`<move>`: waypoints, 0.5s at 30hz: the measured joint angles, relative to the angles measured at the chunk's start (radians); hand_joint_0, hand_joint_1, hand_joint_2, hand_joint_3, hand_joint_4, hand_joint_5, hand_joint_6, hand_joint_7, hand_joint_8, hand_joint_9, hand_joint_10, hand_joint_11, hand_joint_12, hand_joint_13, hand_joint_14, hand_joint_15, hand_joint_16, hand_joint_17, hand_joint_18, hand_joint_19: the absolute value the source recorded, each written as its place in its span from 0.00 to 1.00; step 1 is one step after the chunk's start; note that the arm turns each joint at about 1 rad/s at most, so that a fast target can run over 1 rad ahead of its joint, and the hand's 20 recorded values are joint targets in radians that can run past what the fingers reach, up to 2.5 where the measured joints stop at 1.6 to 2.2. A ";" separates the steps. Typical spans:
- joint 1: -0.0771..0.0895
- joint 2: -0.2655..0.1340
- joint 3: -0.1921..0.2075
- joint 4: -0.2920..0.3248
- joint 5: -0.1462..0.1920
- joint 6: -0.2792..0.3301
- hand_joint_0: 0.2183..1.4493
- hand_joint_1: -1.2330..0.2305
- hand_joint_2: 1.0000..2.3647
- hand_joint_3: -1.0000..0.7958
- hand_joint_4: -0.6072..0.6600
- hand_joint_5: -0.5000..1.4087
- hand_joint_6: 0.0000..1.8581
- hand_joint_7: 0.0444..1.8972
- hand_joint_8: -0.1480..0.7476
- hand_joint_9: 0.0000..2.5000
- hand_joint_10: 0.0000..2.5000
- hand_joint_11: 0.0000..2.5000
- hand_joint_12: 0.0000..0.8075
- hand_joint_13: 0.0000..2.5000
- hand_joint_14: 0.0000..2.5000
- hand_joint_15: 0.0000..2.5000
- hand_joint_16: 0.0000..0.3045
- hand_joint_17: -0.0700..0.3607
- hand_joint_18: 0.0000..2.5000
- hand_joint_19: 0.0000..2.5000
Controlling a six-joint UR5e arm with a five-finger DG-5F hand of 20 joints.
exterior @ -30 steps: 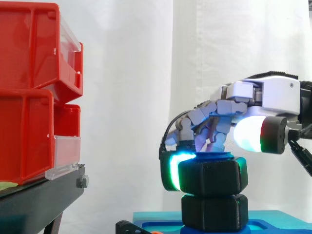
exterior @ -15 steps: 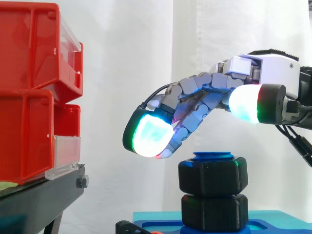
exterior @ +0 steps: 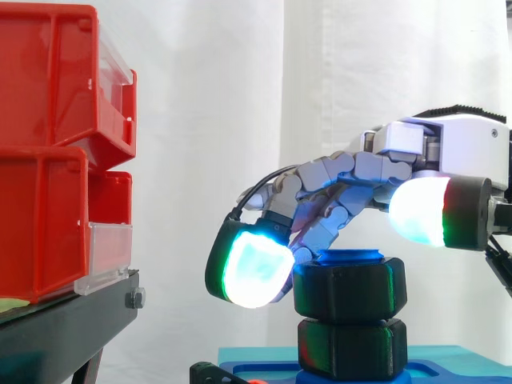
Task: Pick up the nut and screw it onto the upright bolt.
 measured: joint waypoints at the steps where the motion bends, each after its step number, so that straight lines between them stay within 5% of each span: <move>1: -0.001 0.000 0.000 -0.003 0.000 0.000 0.20 0.78 0.00 0.28 0.66 0.24 0.27 0.52 0.39 0.34 0.00 0.00 0.26 0.21 0.00 0.00 0.08 0.29 0.08 0.00; 8: -0.014 0.000 -0.001 -0.015 -0.002 -0.003 0.21 0.76 0.00 0.28 0.63 0.27 0.27 0.70 0.40 0.39 0.00 0.00 0.24 0.26 0.00 0.00 0.06 0.27 0.14 0.01; 15: -0.033 0.000 -0.001 -0.016 -0.007 -0.002 0.22 0.75 0.00 0.28 0.59 0.28 0.29 0.71 0.40 0.44 0.00 0.00 0.20 0.30 0.00 0.00 0.05 0.24 0.20 0.03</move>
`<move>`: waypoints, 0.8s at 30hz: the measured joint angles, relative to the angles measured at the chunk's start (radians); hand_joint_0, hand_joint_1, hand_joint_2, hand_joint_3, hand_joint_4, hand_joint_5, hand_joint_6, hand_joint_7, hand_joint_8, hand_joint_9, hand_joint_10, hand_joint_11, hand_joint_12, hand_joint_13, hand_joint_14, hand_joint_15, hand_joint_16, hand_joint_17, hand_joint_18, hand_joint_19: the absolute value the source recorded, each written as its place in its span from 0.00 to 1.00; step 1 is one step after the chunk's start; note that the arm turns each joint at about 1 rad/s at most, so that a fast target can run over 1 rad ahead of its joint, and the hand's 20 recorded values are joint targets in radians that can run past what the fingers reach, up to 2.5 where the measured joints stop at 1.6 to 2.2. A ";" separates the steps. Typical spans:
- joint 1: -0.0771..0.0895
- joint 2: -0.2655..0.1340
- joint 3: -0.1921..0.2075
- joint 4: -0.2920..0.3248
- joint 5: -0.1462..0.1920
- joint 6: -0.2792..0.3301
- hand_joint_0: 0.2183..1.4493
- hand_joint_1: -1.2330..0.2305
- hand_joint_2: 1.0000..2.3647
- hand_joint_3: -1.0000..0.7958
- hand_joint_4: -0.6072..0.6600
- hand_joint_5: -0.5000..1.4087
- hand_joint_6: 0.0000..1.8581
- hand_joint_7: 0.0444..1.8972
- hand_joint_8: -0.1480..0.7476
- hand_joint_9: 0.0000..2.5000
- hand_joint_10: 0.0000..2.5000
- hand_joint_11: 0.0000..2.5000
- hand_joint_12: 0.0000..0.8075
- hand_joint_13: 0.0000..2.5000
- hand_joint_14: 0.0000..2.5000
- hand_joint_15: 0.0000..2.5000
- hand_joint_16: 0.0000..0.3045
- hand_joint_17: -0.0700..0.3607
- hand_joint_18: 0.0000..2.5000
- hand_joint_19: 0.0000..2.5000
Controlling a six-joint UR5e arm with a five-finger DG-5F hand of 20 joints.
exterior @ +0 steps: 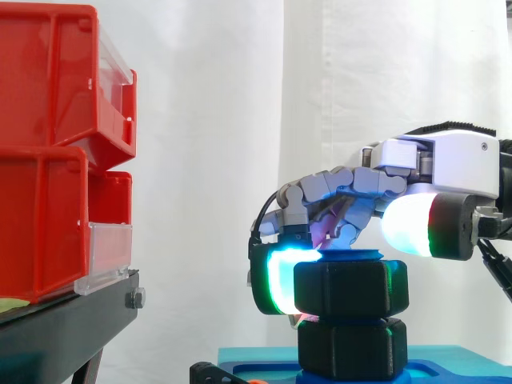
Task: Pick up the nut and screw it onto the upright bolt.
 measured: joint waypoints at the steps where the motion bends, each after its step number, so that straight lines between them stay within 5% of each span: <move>1: -0.002 0.000 0.000 0.000 -0.001 0.000 0.22 0.75 0.00 0.28 0.57 0.29 0.31 0.68 0.41 0.46 0.00 0.00 0.19 0.32 0.00 0.00 0.05 0.24 0.21 0.04; 11: -0.023 0.000 0.000 0.009 -0.013 0.000 0.23 0.73 0.00 0.28 0.53 0.29 0.36 0.57 0.39 0.60 0.00 0.01 0.12 0.42 0.00 0.00 0.02 0.19 0.30 0.07; 15: -0.031 0.000 0.000 0.012 -0.025 0.002 0.22 0.74 0.00 0.28 0.60 0.29 0.27 0.71 0.41 0.56 0.00 0.02 0.16 0.37 0.00 0.00 0.03 0.22 0.25 0.05; 19: -0.035 0.000 0.001 0.012 -0.033 0.003 0.21 0.76 0.00 0.28 0.68 0.25 0.27 0.57 0.39 0.49 0.00 0.01 0.20 0.31 0.00 0.00 0.05 0.25 0.21 0.04; 24: -0.029 0.000 0.011 0.021 -0.035 0.003 0.20 0.77 0.00 0.28 0.64 0.22 0.27 0.40 0.36 0.41 0.00 0.00 0.22 0.26 0.00 0.00 0.07 0.28 0.15 0.04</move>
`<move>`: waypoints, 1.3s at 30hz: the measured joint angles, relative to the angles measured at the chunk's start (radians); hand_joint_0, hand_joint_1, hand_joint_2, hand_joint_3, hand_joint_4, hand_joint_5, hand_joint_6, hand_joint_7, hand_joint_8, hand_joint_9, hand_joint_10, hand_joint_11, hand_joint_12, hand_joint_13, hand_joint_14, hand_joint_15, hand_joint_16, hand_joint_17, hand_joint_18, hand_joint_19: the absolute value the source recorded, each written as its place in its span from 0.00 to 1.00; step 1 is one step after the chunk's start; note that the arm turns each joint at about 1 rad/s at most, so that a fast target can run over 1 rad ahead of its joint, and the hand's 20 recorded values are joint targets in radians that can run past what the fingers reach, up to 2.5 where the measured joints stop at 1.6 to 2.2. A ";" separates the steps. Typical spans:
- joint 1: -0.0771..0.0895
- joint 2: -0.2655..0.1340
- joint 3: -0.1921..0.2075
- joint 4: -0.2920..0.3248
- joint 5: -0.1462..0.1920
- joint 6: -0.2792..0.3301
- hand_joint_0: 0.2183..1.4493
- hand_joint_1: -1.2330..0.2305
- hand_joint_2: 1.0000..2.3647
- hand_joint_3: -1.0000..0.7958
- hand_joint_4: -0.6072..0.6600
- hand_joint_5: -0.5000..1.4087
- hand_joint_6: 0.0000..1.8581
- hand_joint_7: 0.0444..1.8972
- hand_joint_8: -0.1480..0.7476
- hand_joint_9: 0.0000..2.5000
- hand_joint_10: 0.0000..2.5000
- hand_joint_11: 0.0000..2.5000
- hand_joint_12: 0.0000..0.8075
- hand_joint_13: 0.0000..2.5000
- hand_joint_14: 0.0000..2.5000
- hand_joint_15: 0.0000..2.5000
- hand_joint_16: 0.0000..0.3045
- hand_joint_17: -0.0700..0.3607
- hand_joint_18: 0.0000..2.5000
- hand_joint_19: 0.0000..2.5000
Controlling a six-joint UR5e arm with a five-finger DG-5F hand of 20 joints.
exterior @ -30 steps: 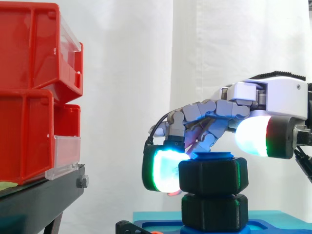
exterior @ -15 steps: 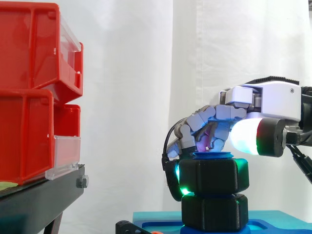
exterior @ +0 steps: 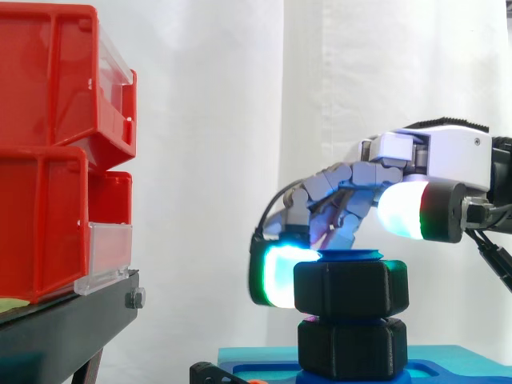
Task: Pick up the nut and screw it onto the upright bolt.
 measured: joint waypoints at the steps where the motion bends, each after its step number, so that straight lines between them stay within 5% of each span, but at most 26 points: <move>1: 0.002 0.000 0.001 0.004 0.000 0.000 0.20 0.77 0.00 0.28 0.64 0.22 0.27 0.39 0.36 0.41 0.00 0.00 0.22 0.26 0.00 0.00 0.08 0.28 0.15 0.04; 9: 0.024 0.000 0.003 0.037 0.005 0.005 0.19 0.78 0.00 0.28 0.62 0.21 0.27 0.32 0.33 0.33 0.00 0.00 0.25 0.19 0.00 0.00 0.09 0.30 0.08 0.00; 21: 0.071 -0.001 0.003 0.045 0.045 0.006 0.19 0.83 0.00 0.28 0.61 0.20 0.27 0.34 0.36 0.18 0.00 0.00 0.34 0.07 0.00 0.00 0.10 0.32 0.00 0.00; 39: 0.078 0.000 -0.022 0.033 0.052 0.004 0.19 0.83 0.00 0.28 0.64 0.24 0.27 0.53 0.38 0.17 0.00 0.00 0.35 0.09 0.00 0.00 0.10 0.32 0.00 0.00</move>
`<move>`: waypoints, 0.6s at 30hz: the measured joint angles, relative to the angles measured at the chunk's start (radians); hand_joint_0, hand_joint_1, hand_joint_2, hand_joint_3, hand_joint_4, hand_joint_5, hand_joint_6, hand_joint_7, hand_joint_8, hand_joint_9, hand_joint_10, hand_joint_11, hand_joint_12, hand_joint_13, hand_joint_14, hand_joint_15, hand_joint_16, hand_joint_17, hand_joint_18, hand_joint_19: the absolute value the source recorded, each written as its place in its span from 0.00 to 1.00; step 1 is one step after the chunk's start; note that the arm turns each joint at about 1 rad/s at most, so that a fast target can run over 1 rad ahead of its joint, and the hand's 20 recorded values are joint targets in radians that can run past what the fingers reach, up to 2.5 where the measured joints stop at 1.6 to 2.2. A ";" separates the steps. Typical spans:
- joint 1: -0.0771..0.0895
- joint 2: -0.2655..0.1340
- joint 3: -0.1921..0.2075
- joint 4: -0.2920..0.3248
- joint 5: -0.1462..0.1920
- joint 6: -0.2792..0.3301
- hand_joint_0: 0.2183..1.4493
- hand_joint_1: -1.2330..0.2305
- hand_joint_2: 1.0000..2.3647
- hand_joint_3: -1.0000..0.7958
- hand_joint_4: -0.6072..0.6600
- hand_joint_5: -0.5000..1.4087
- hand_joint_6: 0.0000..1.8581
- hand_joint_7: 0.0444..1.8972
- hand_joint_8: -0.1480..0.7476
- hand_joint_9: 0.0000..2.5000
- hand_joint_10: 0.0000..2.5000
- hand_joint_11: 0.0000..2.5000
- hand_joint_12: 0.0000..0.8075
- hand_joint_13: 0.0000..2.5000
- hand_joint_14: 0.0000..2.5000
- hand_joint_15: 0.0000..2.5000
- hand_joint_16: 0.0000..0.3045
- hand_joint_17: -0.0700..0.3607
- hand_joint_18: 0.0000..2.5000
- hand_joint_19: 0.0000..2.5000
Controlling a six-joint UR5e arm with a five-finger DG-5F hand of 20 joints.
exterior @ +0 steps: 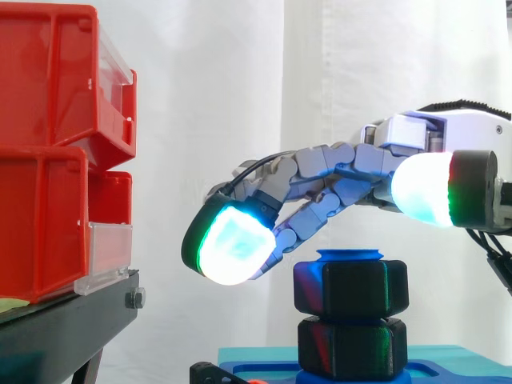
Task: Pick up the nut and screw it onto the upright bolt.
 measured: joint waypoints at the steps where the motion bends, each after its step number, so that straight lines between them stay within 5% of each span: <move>1: -0.001 0.000 0.000 0.000 0.000 0.000 0.19 0.83 0.00 0.28 0.64 0.24 0.27 0.55 0.38 0.18 0.00 0.00 0.34 0.09 0.00 0.00 0.10 0.32 0.00 0.00; 18: -0.009 0.000 -0.001 -0.023 -0.004 -0.004 0.20 0.81 0.00 0.28 0.62 0.26 0.27 0.73 0.40 0.23 0.00 0.00 0.32 0.14 0.00 0.00 0.09 0.30 0.00 0.00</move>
